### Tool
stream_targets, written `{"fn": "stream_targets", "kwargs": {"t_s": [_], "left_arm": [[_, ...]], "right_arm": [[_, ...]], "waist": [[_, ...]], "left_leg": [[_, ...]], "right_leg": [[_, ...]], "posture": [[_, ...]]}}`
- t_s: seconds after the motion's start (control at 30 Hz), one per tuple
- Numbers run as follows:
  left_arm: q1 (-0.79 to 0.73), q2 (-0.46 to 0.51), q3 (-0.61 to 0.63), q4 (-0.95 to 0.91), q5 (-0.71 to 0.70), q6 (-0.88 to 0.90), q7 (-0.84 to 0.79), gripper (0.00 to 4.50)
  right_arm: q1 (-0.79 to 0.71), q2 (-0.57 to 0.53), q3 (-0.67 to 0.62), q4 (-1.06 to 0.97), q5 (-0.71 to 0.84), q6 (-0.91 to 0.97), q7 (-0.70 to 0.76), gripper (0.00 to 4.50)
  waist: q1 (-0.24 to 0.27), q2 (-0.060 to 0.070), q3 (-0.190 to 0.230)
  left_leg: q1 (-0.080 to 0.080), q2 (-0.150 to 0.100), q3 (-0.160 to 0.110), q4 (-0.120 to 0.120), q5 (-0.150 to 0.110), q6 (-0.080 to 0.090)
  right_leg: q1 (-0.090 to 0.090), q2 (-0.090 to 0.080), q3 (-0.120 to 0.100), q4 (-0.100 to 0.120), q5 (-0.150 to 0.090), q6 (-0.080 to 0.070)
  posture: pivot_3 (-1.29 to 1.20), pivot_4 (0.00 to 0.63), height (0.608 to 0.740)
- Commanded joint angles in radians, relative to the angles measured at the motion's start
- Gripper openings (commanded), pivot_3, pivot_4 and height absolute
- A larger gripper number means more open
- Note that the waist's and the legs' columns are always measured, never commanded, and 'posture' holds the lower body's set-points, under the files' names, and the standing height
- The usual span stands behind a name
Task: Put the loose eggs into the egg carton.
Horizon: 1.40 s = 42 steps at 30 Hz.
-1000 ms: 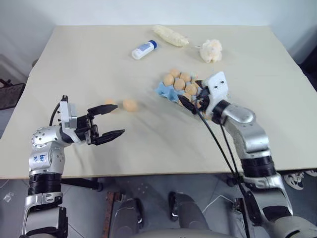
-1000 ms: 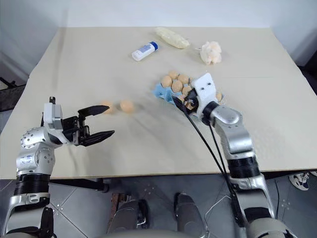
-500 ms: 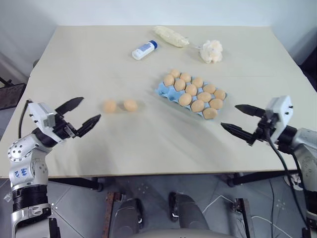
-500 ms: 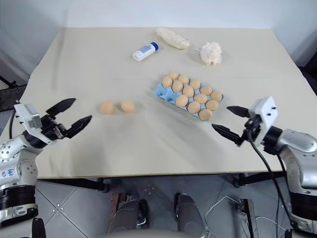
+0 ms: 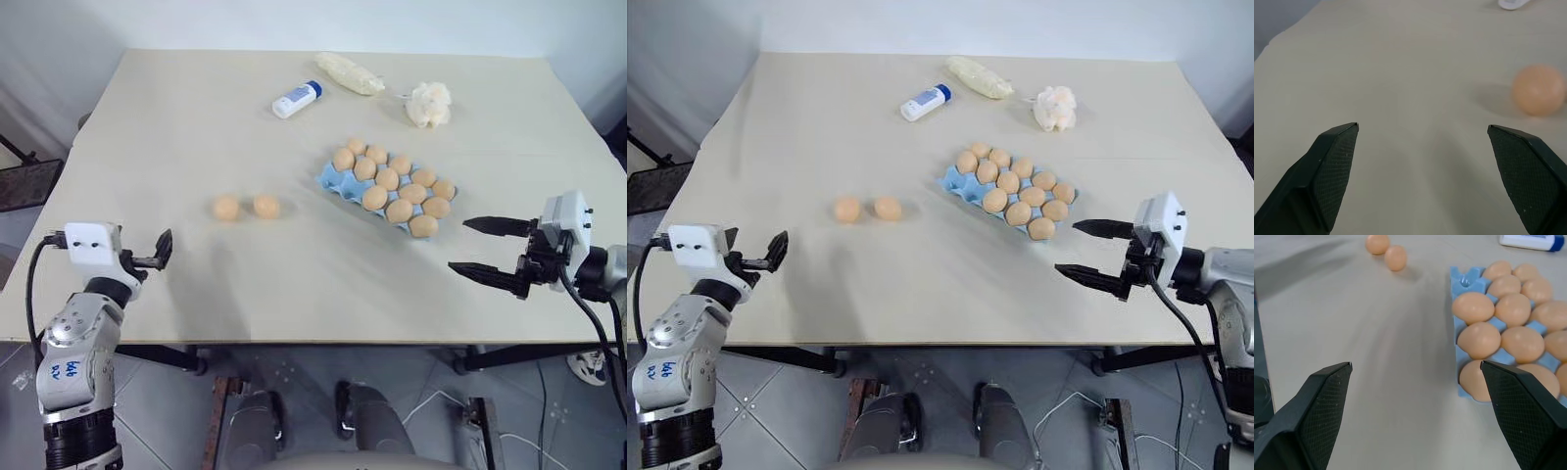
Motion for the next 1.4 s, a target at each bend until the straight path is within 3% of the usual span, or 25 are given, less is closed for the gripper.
{"fn": "stream_targets", "kwargs": {"t_s": [0.03,0.33,0.6,0.8,1.4], "left_arm": [[-0.003,-0.002,-0.017,-0.104,0.018,0.061,0.041,4.5],[-0.13,-0.073,-0.189,-0.173,0.04,0.125,0.079,4.5],[-0.285,-0.267,-0.386,-0.119,0.121,0.177,0.191,4.5],[-0.313,-0.359,-0.414,-0.019,0.174,0.12,0.245,4.5],[-0.485,-0.339,-0.405,0.395,0.237,-0.052,0.16,4.5]], "right_arm": [[-0.042,-0.015,0.018,0.02,-0.007,-0.016,0.016,4.41],[-0.066,-0.011,0.033,0.028,0.002,-0.019,0.031,4.41],[-0.042,-0.021,-0.002,-0.005,0.038,-0.012,0.044,4.41],[-0.027,-0.017,-0.006,-0.03,0.037,0.013,0.015,4.41],[0.011,-0.013,-0.015,-0.065,0.034,0.033,-0.044,4.41]], "waist": [[0.0,0.0,0.0],[0.003,0.0,0.0],[0.007,0.0,0.0],[0.005,0.0,0.0],[0.028,0.0,0.0]], "left_leg": [[0.0,0.0,0.0,0.0,0.0,0.0],[0.0,-0.001,0.0,0.001,0.0,0.0],[-0.001,-0.001,0.001,0.002,0.003,0.005],[0.0,-0.002,0.001,0.003,0.003,0.005],[-0.001,-0.003,0.001,0.004,0.004,0.007]], "right_leg": [[0.0,0.0,0.0,0.0,0.0,0.0],[0.0,0.0,0.0,0.0,0.0,0.0],[0.001,0.002,-0.001,0.0,0.001,0.001],[0.001,0.003,-0.004,0.0,0.001,0.002],[0.0,0.002,-0.007,0.0,0.002,0.004]], "posture": [[0.0,0.15,0.74],[0.0,0.15,0.74],[0.0,0.15,0.74],[0.0,0.15,0.74],[0.0,0.15,0.74]]}}
